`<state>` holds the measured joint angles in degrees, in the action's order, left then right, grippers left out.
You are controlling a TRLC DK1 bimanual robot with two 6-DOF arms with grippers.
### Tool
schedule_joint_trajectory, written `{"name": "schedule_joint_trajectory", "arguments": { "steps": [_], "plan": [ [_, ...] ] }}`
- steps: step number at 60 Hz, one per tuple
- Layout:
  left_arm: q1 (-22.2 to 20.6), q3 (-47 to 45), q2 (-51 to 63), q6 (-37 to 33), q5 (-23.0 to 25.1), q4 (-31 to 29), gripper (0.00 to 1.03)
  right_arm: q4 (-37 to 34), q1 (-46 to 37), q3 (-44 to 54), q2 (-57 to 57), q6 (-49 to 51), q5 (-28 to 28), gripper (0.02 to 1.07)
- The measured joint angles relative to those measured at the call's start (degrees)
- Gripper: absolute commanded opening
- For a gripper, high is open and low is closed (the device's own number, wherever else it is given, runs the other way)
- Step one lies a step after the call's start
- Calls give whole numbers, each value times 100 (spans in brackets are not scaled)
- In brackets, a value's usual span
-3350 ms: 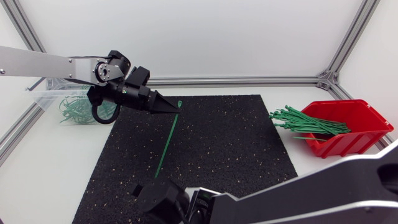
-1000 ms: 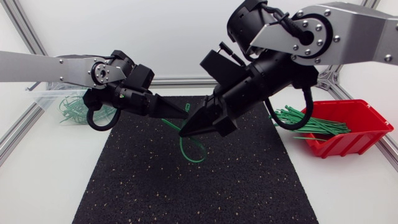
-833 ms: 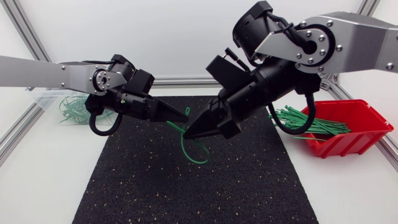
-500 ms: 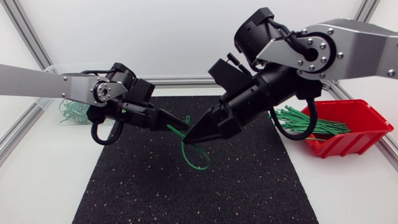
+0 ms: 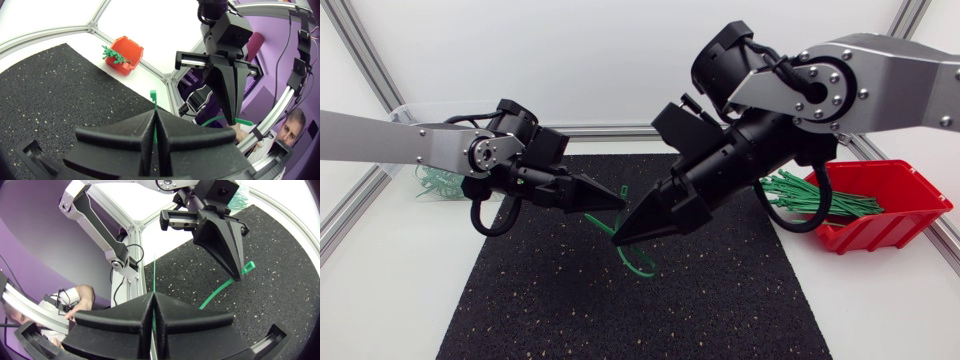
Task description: Take a green cable tie from the red box, thread the tail through the head to close it, then place it in the transparent bin on the left.
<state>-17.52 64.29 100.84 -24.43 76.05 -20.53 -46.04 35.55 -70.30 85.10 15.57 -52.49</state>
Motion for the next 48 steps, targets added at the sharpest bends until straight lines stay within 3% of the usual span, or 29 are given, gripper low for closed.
{"name": "schedule_joint_trajectory", "arguments": {
  "steps": [11,20,28,40,48],
  "plan": [
    [-42,-146,-37,2,-4,446,4,-31,79,81,105,293,68,7],
    [-52,-236,-52,11,-44,883,4,-55,39,85,146,431,590,7],
    [-103,-391,-52,26,-87,1209,4,-55,-15,85,149,710,632,7],
    [-238,-782,-28,131,-369,2114,4,11,-35,131,136,1198,920,7],
    [-245,-1053,-28,715,-527,3123,4,101,-37,251,127,1322,1040,7]
  ]
}}
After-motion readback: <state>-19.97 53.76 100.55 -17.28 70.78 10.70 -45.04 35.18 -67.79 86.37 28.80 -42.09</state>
